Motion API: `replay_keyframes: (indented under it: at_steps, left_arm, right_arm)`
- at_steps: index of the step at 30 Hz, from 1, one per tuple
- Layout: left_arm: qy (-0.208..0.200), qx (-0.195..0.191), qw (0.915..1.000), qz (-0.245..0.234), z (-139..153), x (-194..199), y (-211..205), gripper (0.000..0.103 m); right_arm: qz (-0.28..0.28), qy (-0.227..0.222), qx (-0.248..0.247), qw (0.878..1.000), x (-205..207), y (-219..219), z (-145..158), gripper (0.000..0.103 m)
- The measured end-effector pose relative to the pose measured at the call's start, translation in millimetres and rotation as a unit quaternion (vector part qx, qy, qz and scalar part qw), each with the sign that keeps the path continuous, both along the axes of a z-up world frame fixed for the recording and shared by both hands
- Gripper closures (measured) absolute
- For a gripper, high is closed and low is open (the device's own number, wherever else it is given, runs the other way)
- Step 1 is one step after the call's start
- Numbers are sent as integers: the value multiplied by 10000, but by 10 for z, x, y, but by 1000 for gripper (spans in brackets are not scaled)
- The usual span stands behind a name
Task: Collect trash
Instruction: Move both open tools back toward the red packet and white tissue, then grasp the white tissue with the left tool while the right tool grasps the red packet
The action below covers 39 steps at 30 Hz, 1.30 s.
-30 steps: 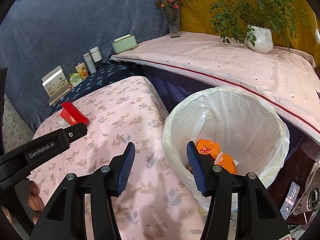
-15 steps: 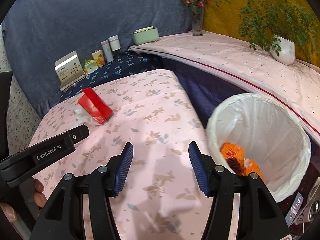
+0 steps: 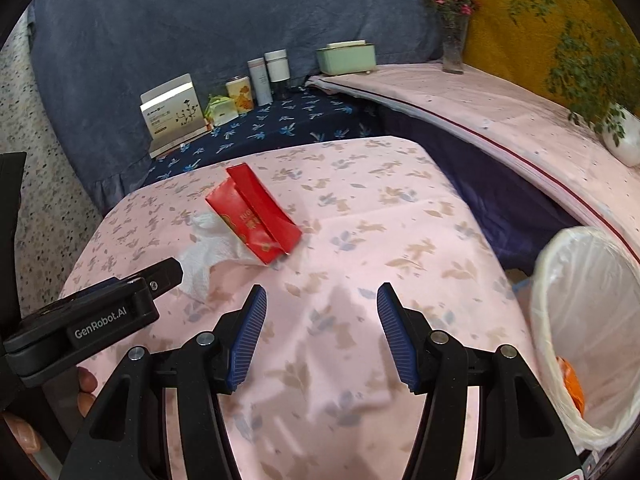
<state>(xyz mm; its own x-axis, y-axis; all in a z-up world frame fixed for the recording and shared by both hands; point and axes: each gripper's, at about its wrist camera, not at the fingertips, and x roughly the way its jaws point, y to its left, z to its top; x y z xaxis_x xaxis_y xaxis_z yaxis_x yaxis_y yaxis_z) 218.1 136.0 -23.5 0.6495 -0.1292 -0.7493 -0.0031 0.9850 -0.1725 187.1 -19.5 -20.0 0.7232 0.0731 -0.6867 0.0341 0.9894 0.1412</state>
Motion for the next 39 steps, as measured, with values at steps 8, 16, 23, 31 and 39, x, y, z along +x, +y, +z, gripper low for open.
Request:
replay_keyframes:
  at_steps: [8, 16, 23, 31, 39]
  left_arm:
    - [161, -36, 9998, 116, -169, 292, 190, 21]
    - [361, -379, 9986, 124, -331, 541, 291, 21]
    - [415, -460, 9981, 25, -382, 645, 199, 21]
    - [451, -442, 9979, -124, -432, 701, -11, 22]
    - [550, -307, 9968, -482, -474, 654, -287, 86]
  right_arm:
    - [251, 93, -44, 9996, 449, 215, -131, 47]
    - [268, 226, 35, 9994, 833, 254, -290, 60]
    - [289, 308, 128, 9990, 940, 248, -380, 95]
    - [14, 172, 146, 9997, 763, 21, -328, 102]
    - [-164, 158, 177, 9996, 572, -192, -298, 102]
